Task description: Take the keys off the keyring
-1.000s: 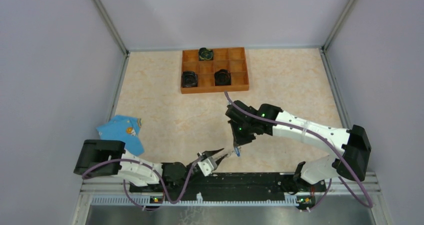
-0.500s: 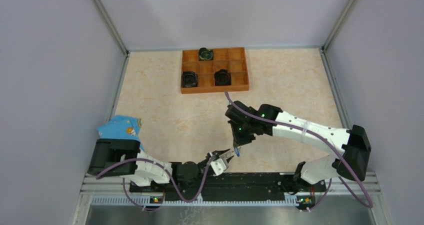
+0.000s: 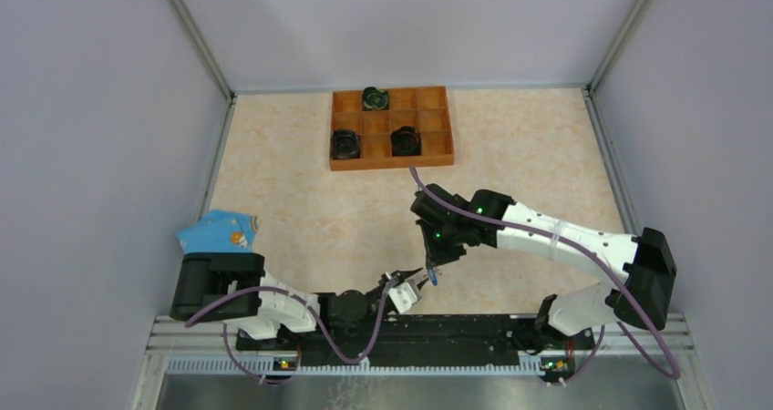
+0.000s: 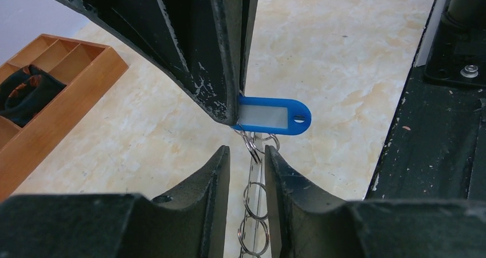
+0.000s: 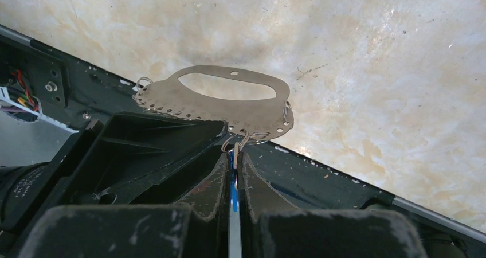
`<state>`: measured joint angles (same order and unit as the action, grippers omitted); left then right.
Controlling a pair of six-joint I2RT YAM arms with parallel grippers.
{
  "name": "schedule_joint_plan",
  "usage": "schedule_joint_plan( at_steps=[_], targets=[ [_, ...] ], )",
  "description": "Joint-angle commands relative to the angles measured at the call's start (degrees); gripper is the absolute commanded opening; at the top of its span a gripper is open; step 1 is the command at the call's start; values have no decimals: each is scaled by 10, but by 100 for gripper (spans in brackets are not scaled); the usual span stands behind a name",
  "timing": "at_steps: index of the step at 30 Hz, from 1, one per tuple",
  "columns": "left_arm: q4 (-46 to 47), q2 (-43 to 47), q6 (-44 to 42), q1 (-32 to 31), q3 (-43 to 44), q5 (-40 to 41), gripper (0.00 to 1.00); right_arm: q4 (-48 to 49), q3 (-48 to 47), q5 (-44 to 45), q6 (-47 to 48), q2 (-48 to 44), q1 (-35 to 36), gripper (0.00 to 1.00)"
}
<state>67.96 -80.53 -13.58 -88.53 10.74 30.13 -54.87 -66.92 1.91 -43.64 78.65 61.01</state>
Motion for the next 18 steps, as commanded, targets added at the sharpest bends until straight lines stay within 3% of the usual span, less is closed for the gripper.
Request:
schedule_joint_plan(
  at_steps=[1,8,18],
  targets=[
    [49,-11,9,3,17,-6,34,4,-24,6,-3,-11,4,0],
    [62,-28,13,9,17,-8,30,5,-18,6,-3,-13,4,0],
    [57,-31,23,12,14,-5,7,-21,-13,48,-3,-28,1,0]
  ],
)
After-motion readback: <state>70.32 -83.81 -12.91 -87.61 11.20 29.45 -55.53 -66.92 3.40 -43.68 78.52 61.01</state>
